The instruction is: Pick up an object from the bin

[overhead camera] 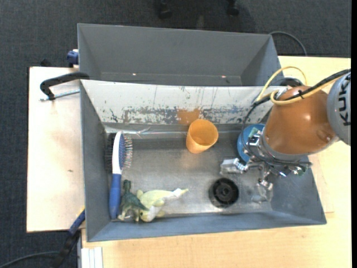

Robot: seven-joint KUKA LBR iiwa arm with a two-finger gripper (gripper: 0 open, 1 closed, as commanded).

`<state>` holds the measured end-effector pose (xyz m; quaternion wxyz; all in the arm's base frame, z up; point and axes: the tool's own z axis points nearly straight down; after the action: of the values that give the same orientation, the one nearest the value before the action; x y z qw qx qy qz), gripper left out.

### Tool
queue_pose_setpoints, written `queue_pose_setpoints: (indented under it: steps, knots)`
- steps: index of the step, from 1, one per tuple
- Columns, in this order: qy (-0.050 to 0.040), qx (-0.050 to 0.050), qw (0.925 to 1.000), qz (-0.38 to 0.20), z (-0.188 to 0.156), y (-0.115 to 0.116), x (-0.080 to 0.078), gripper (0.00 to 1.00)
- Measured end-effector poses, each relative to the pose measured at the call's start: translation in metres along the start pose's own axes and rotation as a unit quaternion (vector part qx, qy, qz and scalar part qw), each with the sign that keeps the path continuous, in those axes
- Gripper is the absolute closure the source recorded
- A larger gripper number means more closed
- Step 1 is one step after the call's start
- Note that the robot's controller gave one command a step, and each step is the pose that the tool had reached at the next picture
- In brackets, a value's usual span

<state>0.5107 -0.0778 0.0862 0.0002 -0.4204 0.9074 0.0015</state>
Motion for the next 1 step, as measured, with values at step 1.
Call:
queue_pose_setpoints:
  steps: [1]
  knots:
    - [0.0001, 0.0, 0.999, 0.044, 0.0163, 0.0395, -0.0338, 0.0]
